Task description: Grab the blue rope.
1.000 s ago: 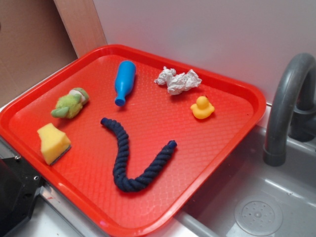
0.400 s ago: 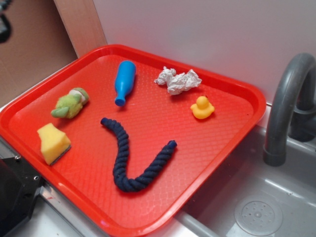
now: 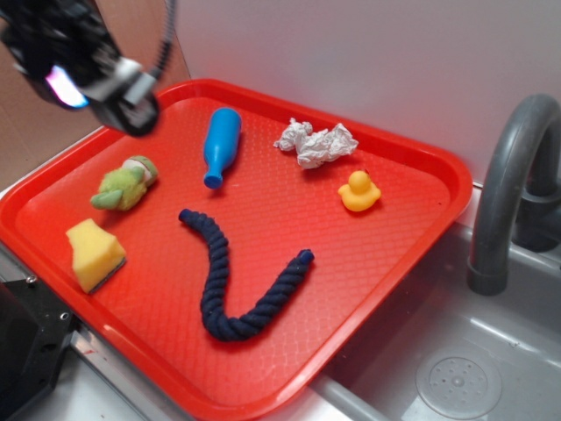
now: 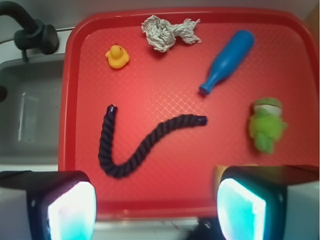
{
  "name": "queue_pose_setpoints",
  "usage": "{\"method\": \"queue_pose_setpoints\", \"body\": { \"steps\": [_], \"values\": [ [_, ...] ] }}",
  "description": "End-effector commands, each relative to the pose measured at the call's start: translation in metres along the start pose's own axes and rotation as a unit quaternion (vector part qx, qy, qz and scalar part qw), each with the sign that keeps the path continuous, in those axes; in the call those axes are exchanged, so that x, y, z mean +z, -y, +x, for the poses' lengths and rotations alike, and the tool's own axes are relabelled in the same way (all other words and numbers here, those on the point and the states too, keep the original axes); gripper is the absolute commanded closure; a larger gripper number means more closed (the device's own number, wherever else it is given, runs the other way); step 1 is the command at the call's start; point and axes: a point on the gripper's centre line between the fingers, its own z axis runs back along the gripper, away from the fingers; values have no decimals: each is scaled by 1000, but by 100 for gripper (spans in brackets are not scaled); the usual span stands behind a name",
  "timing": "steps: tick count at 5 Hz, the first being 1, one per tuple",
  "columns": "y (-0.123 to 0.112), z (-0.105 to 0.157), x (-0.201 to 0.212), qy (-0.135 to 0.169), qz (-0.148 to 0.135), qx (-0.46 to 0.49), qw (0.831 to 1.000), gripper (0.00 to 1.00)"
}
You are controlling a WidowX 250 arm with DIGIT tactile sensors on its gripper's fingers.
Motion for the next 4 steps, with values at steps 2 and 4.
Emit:
{"method": "queue_pose_setpoints", "body": {
  "steps": [2,4],
  "values": [
    [39,6,-84,19,17,-18,1000,0],
    [58,0,-129,-2,-7,-39,999,0]
  ]
}}
